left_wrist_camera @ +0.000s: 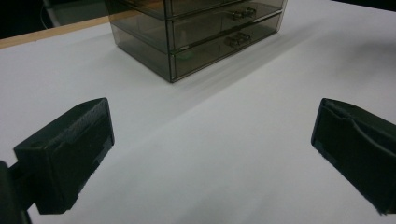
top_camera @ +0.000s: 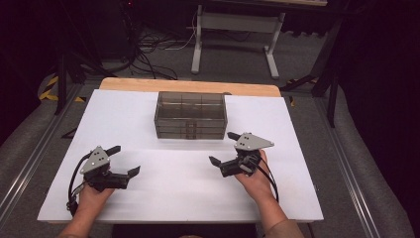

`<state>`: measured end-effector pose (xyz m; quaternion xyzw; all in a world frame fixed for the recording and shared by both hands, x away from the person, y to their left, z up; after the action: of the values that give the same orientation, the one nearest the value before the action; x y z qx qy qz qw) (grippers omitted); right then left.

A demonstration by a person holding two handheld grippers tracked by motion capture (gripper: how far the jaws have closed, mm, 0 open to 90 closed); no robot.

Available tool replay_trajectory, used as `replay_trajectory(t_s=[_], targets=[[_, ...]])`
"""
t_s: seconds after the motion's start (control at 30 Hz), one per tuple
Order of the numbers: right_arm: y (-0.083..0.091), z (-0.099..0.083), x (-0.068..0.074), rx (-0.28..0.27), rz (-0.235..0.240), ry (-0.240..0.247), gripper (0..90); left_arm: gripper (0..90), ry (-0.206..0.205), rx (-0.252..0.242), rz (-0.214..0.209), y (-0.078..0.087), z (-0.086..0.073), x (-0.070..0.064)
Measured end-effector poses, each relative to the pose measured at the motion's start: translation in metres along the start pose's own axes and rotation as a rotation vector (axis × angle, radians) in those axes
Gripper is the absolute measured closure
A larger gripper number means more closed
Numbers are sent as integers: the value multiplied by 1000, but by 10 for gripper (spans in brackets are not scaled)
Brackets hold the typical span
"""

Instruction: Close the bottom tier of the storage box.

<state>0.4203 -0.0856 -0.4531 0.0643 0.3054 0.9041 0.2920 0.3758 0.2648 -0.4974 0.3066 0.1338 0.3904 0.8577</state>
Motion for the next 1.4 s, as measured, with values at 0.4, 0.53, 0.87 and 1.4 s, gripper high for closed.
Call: replay_trajectory(t_s=[0.4,0.53,0.87,1.4], targets=[[21,-34,-17,-23,-44,-36,0,3,15,-14,-10,1,0,-1],[23,-44,-20,-17,-55,-38,0,3,14,-19,-7,2,1,-1],[25,-68,-31,14,-108,-80,0,3,22,-28,0,3,1,-2],[35,-94,-34,-16,-66,-142,0,2,6,-56,-20,6,2,-3]])
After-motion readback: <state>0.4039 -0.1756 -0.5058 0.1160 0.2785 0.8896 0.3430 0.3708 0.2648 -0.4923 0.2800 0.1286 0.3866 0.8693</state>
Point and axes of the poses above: each handheld gripper's, and its own axes: y roughly backward along the jaws, z roughly out of its top, x roughly to its left, the point moved 6 cm from there along -y, roughly forward along the jaws, and after that the axes turned 15 degrees about x, right-handed, at the moved point
